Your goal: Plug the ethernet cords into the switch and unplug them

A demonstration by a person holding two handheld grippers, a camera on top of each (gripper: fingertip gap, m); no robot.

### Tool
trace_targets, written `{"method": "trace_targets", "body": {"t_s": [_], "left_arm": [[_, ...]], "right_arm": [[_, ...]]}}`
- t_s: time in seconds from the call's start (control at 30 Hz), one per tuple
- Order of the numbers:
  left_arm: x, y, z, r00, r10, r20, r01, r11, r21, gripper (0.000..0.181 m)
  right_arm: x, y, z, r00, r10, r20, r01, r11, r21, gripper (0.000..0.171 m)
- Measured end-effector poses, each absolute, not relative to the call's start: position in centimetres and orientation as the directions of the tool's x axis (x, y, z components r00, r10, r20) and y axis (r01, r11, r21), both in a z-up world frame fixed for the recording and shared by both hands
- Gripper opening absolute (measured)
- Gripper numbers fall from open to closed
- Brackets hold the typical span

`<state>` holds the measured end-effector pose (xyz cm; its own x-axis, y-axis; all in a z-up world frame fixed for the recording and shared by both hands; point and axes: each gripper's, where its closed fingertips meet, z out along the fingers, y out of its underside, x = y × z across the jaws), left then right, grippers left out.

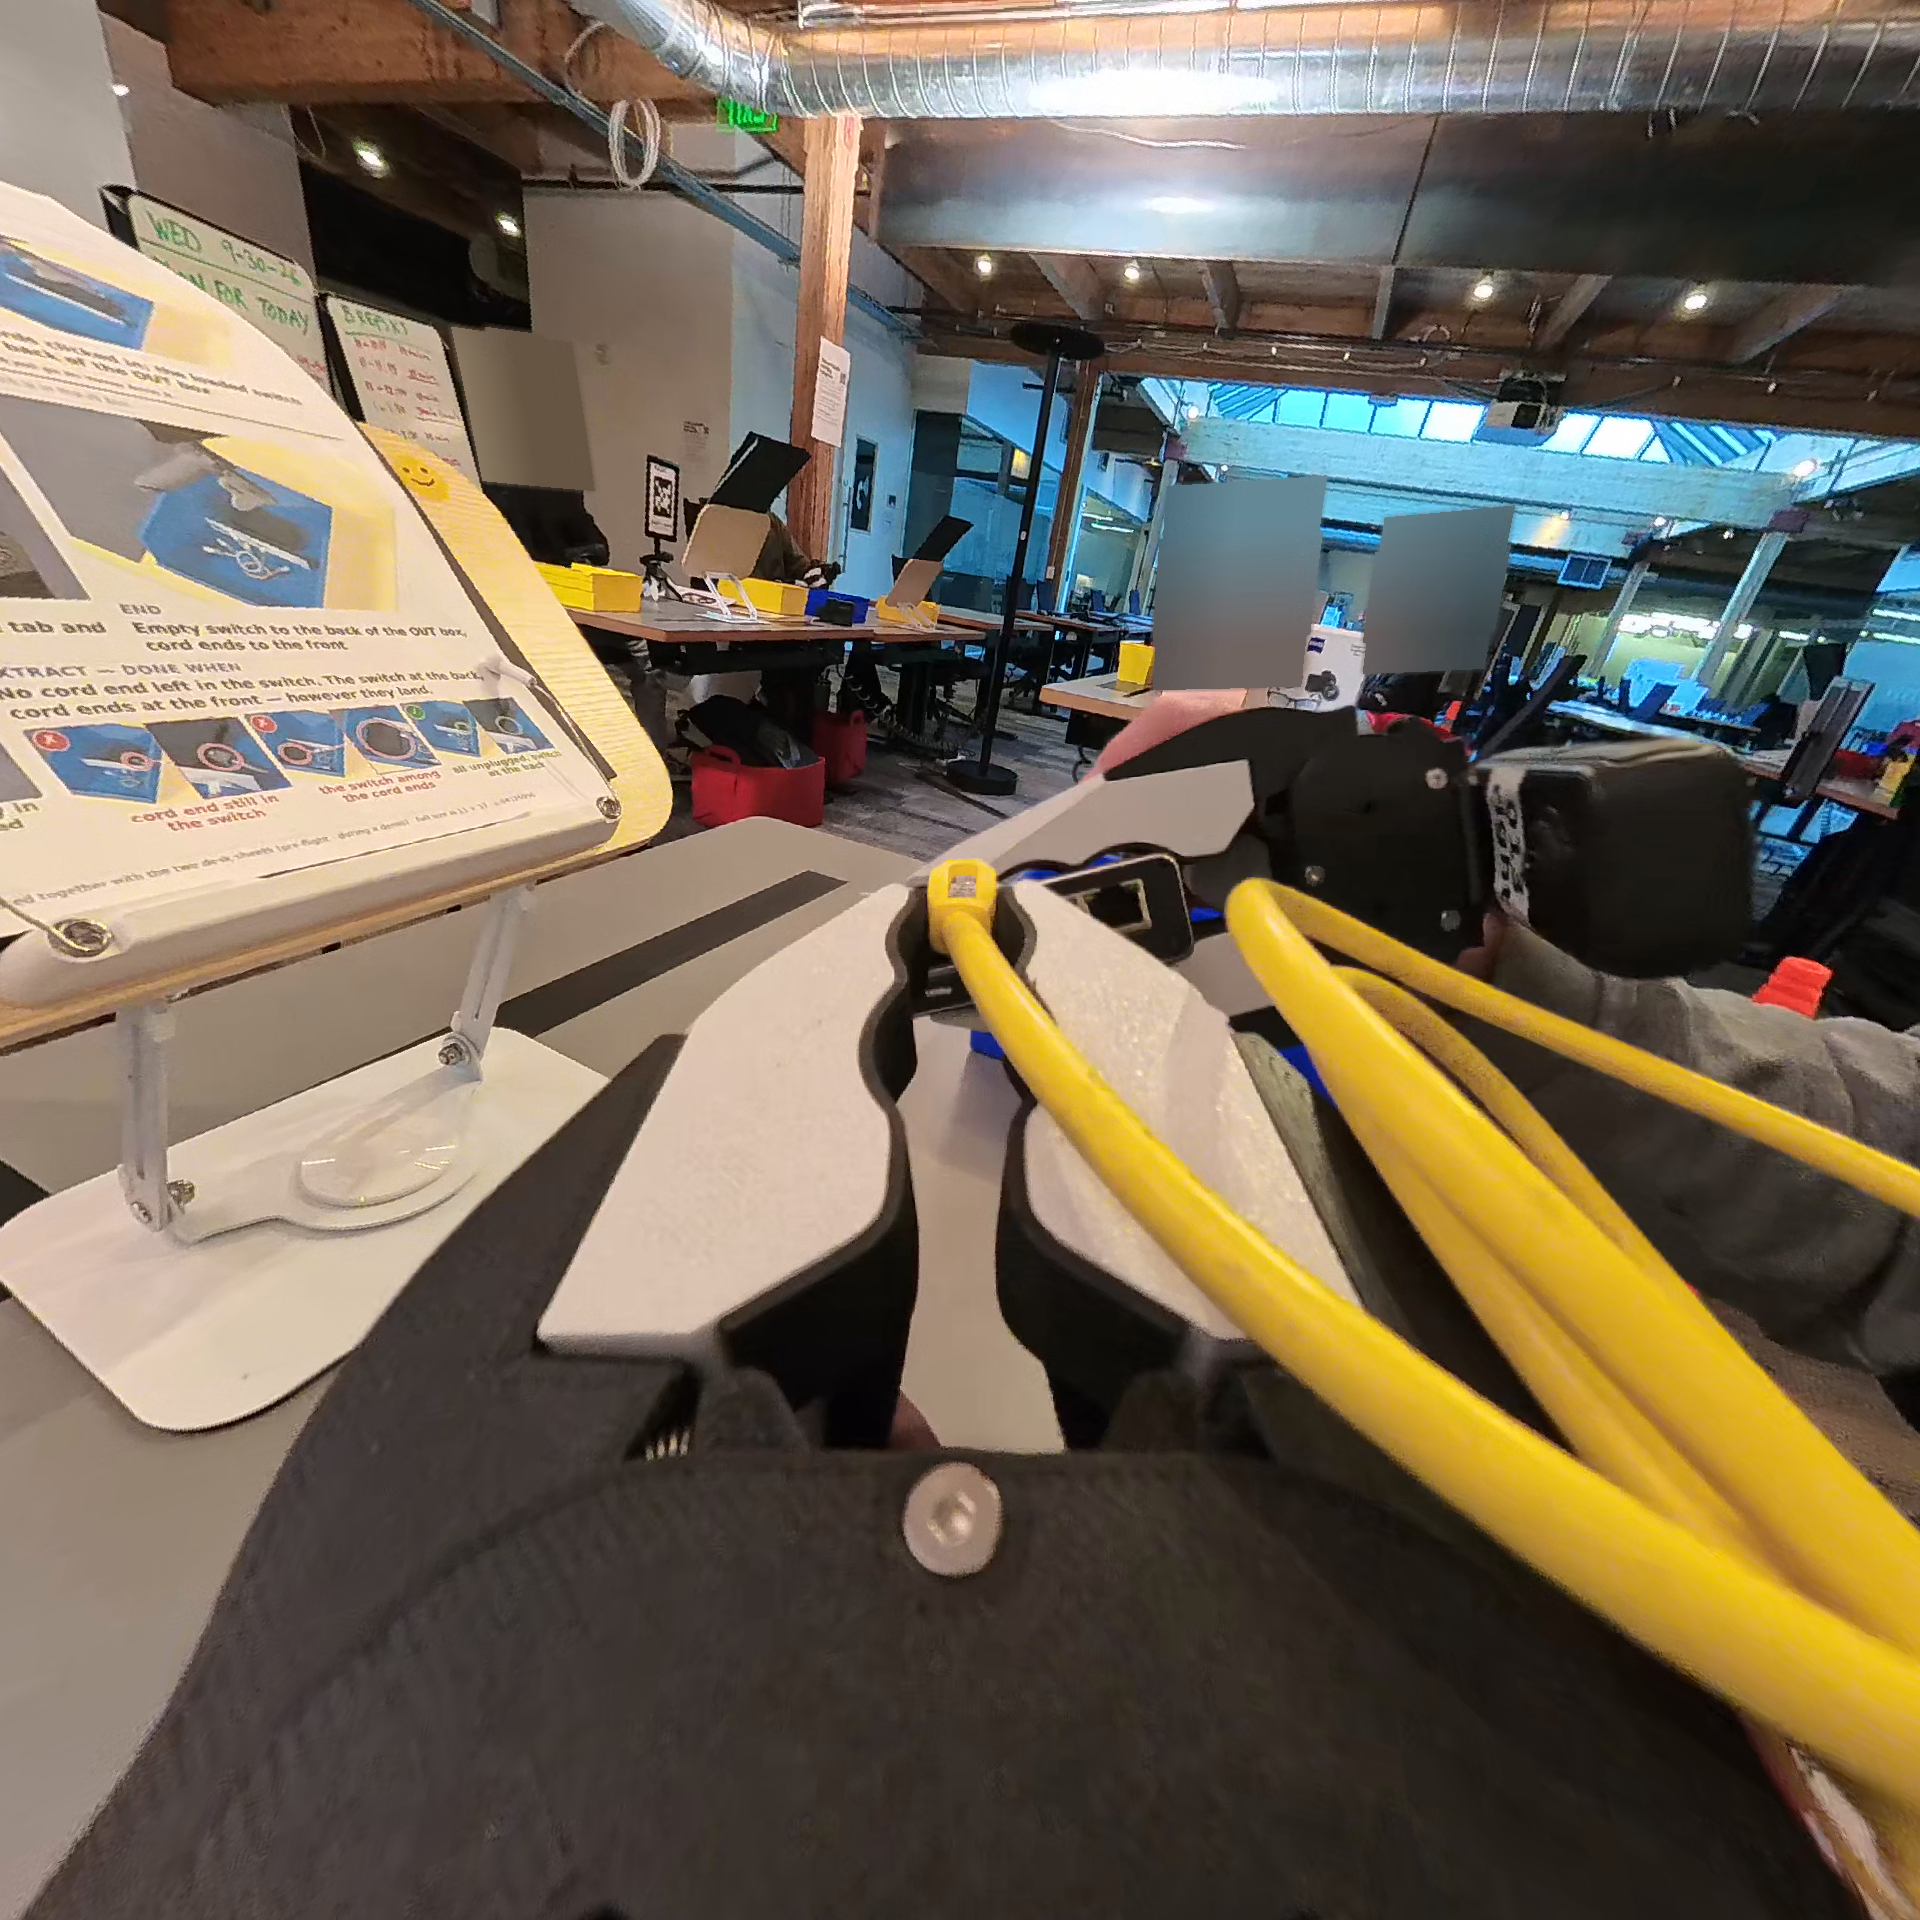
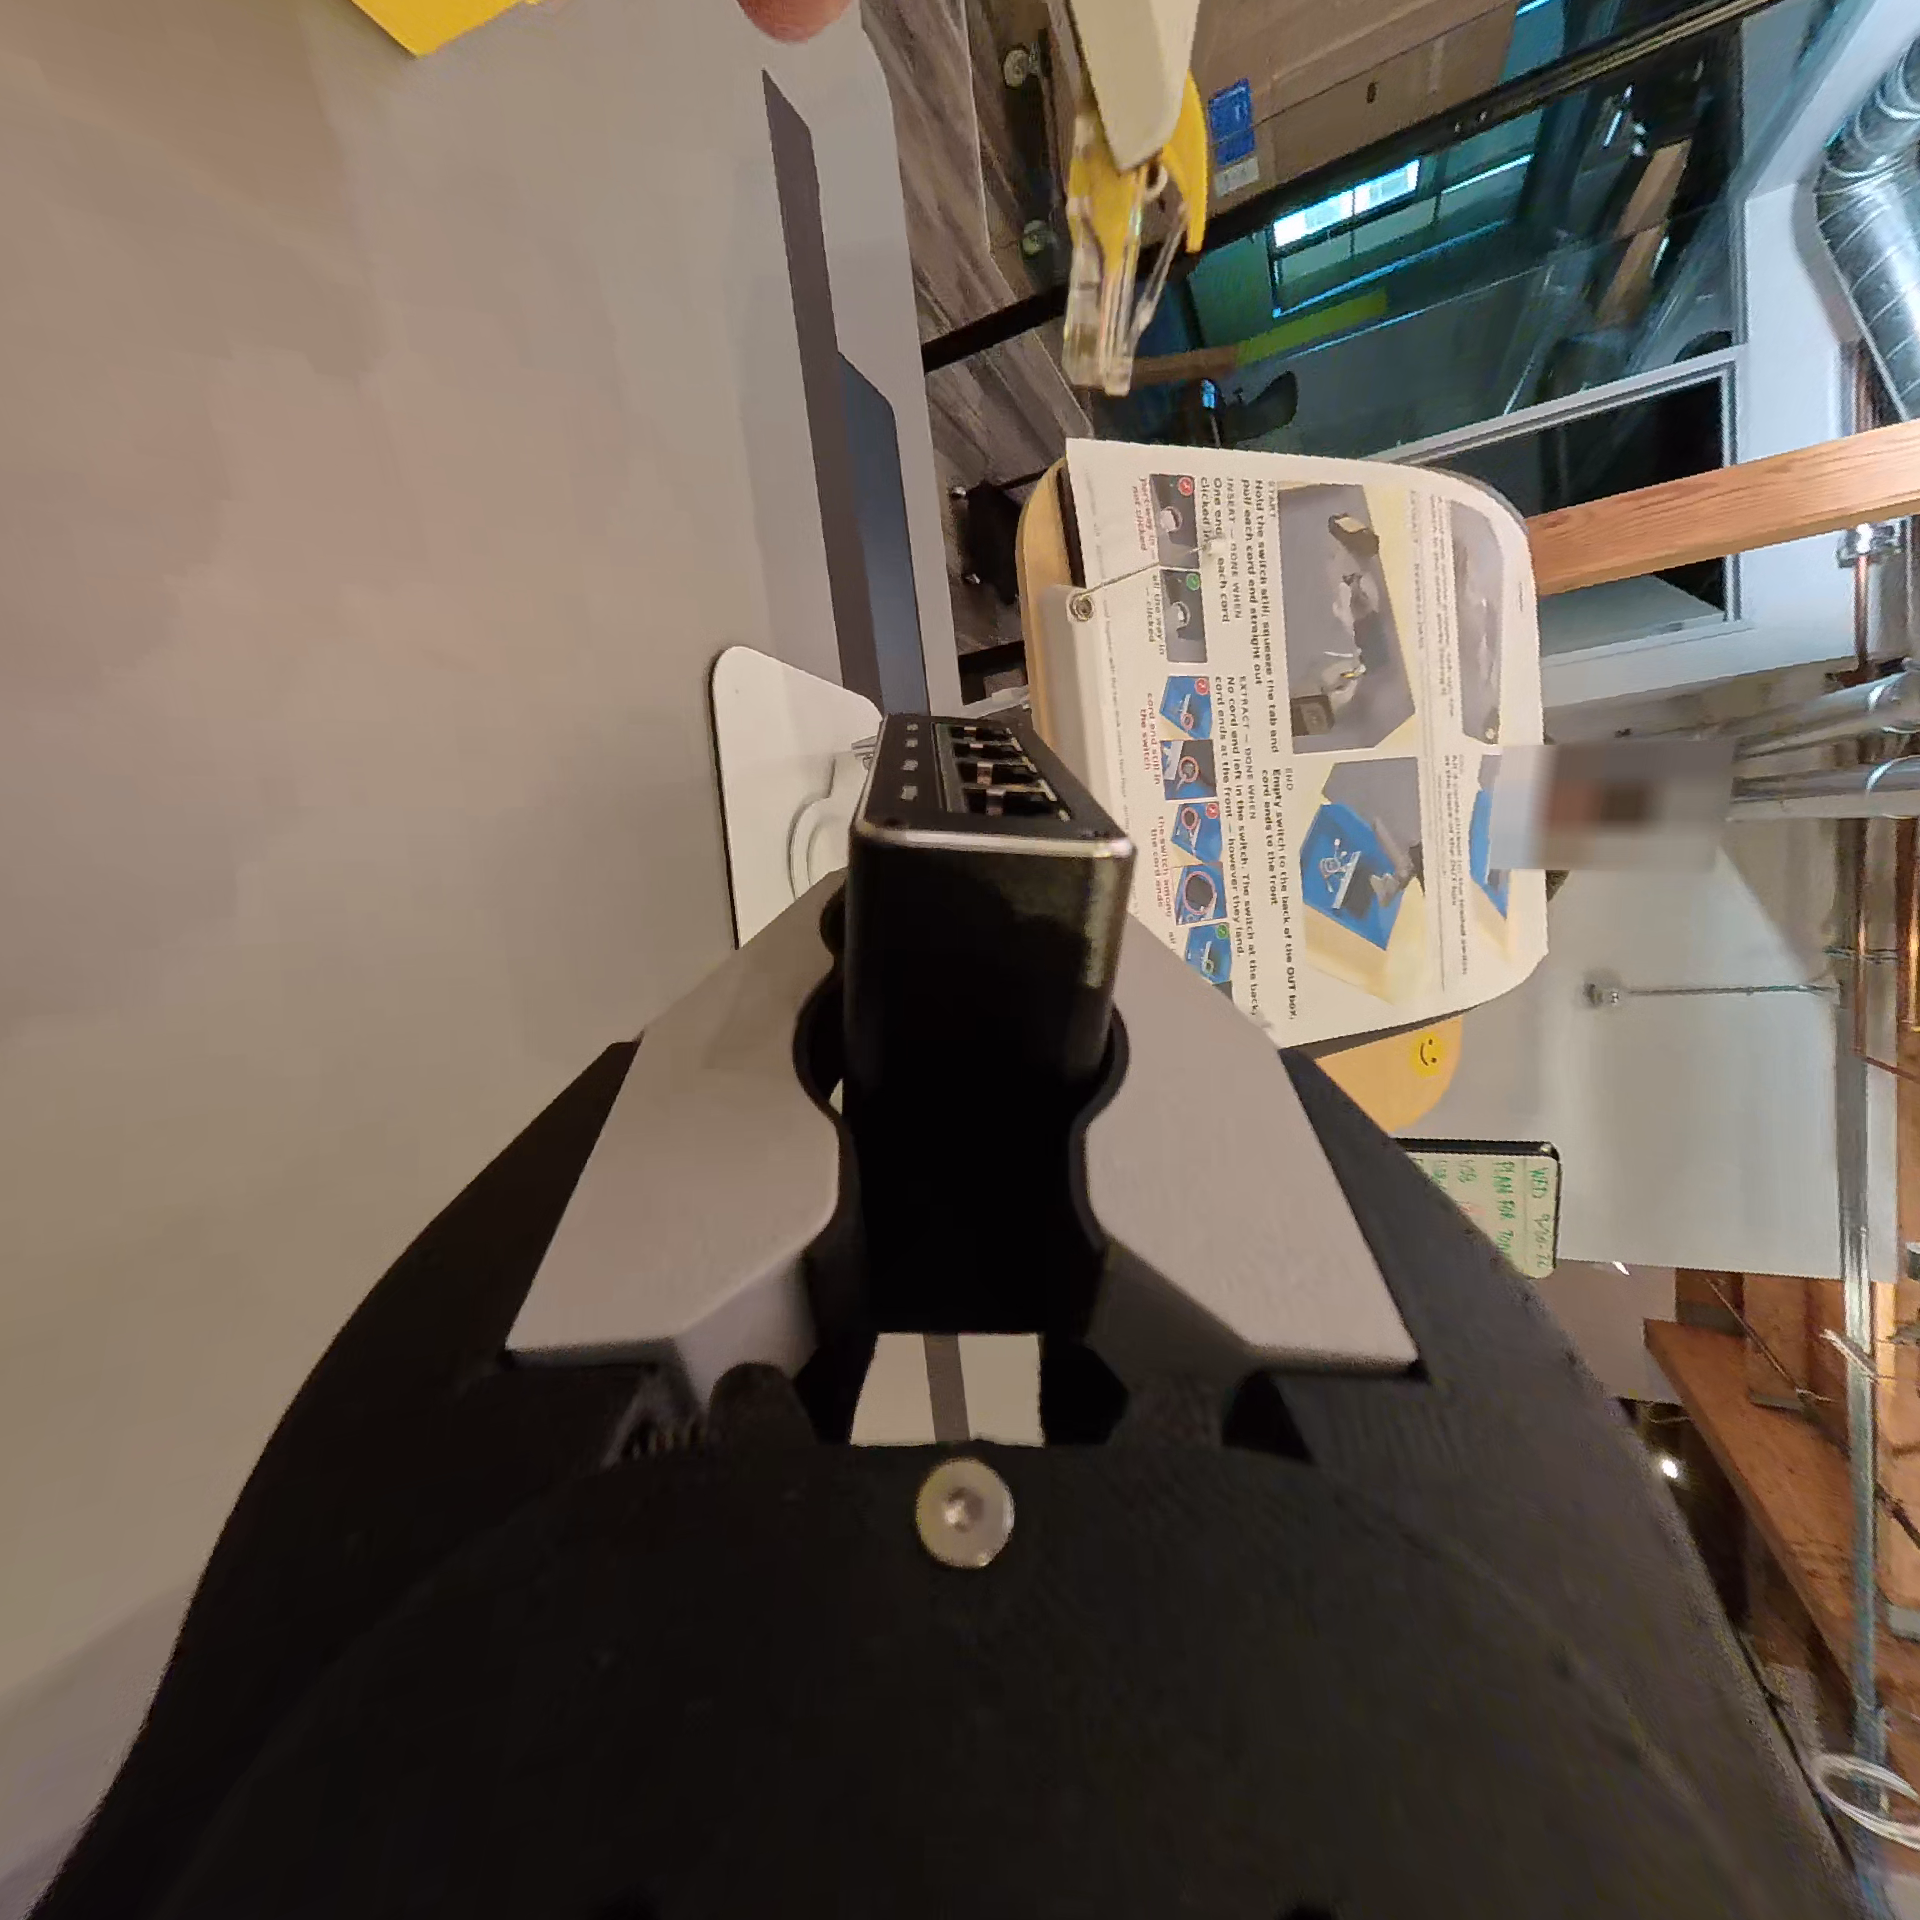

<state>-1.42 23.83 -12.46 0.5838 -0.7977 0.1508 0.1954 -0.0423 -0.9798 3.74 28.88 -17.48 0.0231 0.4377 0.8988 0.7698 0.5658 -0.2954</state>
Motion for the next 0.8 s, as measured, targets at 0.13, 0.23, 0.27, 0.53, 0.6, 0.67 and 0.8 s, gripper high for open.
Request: {"method": "trace_targets", "body": {"t_s": [0.13, 0.23, 0.27, 0.53, 0.6, 0.67, 0.8], "left_arm": [[-1.2, 23.9, -12.6, 0.585, -0.795, 0.163, 0.207, -0.048, -0.977, 0.012], [-1.0, 23.8, -12.5, 0.581, -0.797, 0.166, 0.210, -0.049, -0.976, 0.012], [-1.0, 23.7, -12.4, 0.579, -0.798, 0.166, 0.213, -0.048, -0.976, 0.012], [-0.5, 23.4, -12.2, 0.563, -0.806, 0.181, 0.242, -0.049, -0.969, 0.012], [-0.5, 23.4, -12.1, 0.561, -0.807, 0.184, 0.249, -0.047, -0.967, 0.012], [-0.4, 23.3, -12.1, 0.561, -0.807, 0.181, 0.249, -0.044, -0.968, 0.012], [-0.4, 23.3, -12.0, 0.570, -0.802, 0.179, 0.252, -0.036, -0.967, 0.012]], "right_arm": [[3.6, 28.5, -17.2, 0.030, 0.394, 0.919, 0.778, 0.567, -0.269, 0.033], [3.5, 28.4, -16.7, 0.044, 0.358, 0.933, 0.778, 0.574, -0.257, 0.033], [3.5, 28.3, -16.5, 0.050, 0.345, 0.937, 0.776, 0.578, -0.254, 0.033], [3.1, 27.3, -15.0, 0.121, 0.305, 0.945, 0.737, 0.610, -0.292, 0.033], [3.1, 27.0, -14.8, 0.127, 0.295, 0.947, 0.732, 0.616, -0.291, 0.033], [3.1, 26.9, -14.7, 0.126, 0.287, 0.950, 0.731, 0.620, -0.284, 0.033], [3.1, 26.5, -14.3, 0.142, 0.281, 0.949, 0.722, 0.627, -0.293, 0.033]]}}
